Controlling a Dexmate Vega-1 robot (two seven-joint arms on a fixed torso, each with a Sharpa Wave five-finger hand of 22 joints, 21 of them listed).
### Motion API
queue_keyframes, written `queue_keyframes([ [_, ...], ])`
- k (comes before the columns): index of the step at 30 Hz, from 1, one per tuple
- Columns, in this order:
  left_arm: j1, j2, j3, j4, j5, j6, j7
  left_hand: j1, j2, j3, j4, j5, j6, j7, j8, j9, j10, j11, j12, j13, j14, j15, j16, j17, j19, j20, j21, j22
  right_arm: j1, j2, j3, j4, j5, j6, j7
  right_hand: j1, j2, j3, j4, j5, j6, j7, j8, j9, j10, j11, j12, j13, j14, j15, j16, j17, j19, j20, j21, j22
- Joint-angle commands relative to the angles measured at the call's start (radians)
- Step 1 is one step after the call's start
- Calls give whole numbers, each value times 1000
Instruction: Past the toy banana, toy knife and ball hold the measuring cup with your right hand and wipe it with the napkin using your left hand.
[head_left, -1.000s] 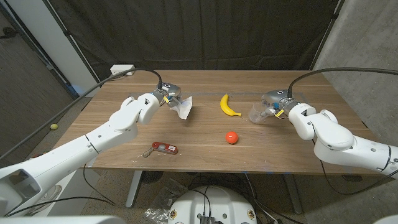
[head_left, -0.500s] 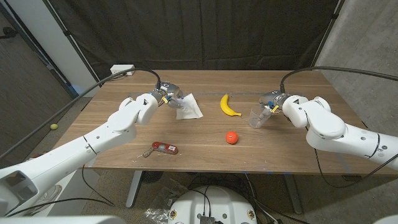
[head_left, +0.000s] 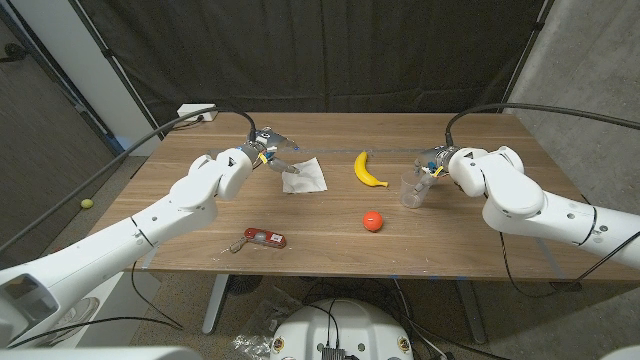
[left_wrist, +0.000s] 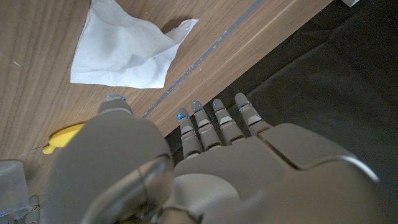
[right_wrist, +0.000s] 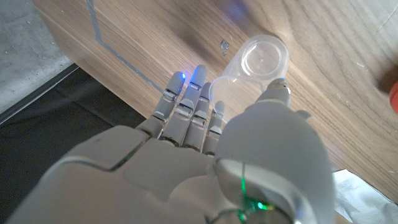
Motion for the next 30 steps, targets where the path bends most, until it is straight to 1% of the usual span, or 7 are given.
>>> queue_keyframes([
  [1, -9, -4, -2, 9, -10, -9, 5, -6, 6, -5, 6, 6, 4, 2, 5, 2, -6, 2, 6, 1, -1, -67, 6, 1, -4, 0, -2, 1, 48, 21, -36, -7, -57, -48, 114, -27, -29, -26, 20, 7, -140, 35, -101, 2, -136, 6, 0, -32, -87, -101, -39, -32, -30, 22, -23, -2],
  [4, -8, -1, 0, 9, -8, -14, 9, -7, 7, -6, 7, 7, 3, 2, 5, 2, -6, 2, 8, 0, -1, -68, 7, -1, -4, 0, -2, 1, 47, 17, -34, -11, -59, -60, 116, -52, -37, -45, 33, 10, -236, 74, -159, 4, -217, 17, 1, -53, -143, -80, -42, -47, -44, 34, -39, -1],
  [6, -5, 1, -1, 7, -6, -13, 13, -9, 8, -7, 8, 7, 3, 3, 6, 2, -7, 2, 9, 0, 1, -70, 9, -2, -3, -1, -3, 1, 47, 16, -33, -15, -59, -69, 121, -61, -40, -53, 38, 12, -270, 79, -175, 5, -253, 20, 2, -62, -182, -61, -45, -54, -53, 41, -49, -1],
  [14, 21, 8, -36, 2, -53, -28, 73, -14, 12, -9, 10, 9, -1, 6, 6, 2, -9, 4, 11, -2, -2, -69, 10, -5, -3, -2, -4, 2, 19, 8, 20, -38, 29, -111, 72, -143, -86, -106, 72, 8, -357, 103, -183, 6, -390, 45, 5, -92, -354, 12, -48, -80, -130, 117, -112, -4],
  [19, 45, 21, -94, 11, -178, -91, 121, -37, 20, -18, 21, 12, -31, 8, 0, 2, -34, 11, 9, -6, -19, -55, 9, -11, -14, 3, -11, 2, -88, -13, 185, -77, 257, -116, -104, -212, -104, -123, 99, 1, -354, 107, -177, 6, -401, 59, 15, -101, -397, 48, -42, -89, -155, 145, -140, -5],
  [22, 74, 27, -145, 29, -271, -151, 189, -70, 26, -31, 33, 12, -56, 20, -3, 3, -56, 33, 9, -9, -35, -38, 9, -15, -37, 11, -22, 3, -217, -14, 348, -104, 410, -82, -280, -246, -113, -127, 109, -2, -336, 96, -170, 6, -387, 59, 26, -106, -403, 54, -36, -95, -166, 170, -155, -6],
  [30, 137, 34, -222, 59, -381, -252, 329, -100, 34, -41, 39, 13, -84, 22, -6, 3, -78, 37, 10, -11, -51, -27, 9, -20, -41, 15, -27, 4, -422, 52, 578, -110, 528, 7, -518, -288, -123, -125, 115, -4, -287, 81, -155, 6, -350, 59, 43, -114, -402, 66, -28, -106, -170, 196, -178, -6],
])
